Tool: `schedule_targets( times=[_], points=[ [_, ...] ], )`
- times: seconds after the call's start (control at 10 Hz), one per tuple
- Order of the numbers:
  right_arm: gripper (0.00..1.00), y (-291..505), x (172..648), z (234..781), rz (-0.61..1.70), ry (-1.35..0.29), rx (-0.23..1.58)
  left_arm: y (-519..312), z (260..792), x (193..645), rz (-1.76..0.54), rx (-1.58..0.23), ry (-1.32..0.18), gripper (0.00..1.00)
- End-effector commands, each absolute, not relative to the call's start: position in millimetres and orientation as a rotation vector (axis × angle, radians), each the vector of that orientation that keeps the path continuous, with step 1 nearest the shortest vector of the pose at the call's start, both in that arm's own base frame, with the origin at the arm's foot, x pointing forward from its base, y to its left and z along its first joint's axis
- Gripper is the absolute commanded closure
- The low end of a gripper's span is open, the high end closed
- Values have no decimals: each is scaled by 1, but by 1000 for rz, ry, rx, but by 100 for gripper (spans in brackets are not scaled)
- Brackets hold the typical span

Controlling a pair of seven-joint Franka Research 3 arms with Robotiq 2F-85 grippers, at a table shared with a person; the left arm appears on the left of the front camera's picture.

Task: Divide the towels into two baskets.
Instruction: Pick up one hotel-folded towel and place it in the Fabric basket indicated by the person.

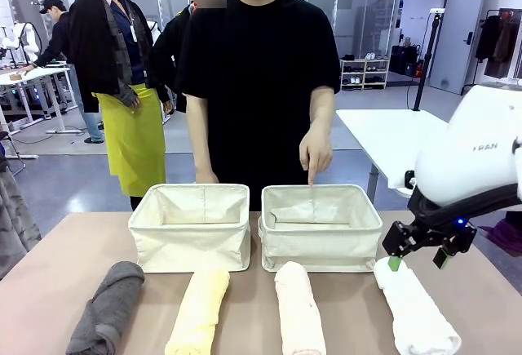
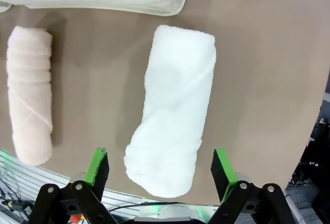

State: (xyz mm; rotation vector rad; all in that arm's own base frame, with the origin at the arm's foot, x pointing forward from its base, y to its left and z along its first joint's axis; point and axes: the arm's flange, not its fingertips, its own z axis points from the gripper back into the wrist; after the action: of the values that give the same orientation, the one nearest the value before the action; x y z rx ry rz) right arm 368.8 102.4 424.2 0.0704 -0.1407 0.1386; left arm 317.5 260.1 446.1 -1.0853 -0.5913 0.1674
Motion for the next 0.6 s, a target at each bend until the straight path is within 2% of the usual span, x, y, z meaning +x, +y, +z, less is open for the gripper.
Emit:
schedule_targets(
  times=[0.0,0.5],
  points=[
    [0,109,347,391,110,-159,-8,262,448,316,162,-1094,-602,0],
    [0,109,349,357,58,-169,-33,262,448,316,162,-1094,-602,0]
  ],
)
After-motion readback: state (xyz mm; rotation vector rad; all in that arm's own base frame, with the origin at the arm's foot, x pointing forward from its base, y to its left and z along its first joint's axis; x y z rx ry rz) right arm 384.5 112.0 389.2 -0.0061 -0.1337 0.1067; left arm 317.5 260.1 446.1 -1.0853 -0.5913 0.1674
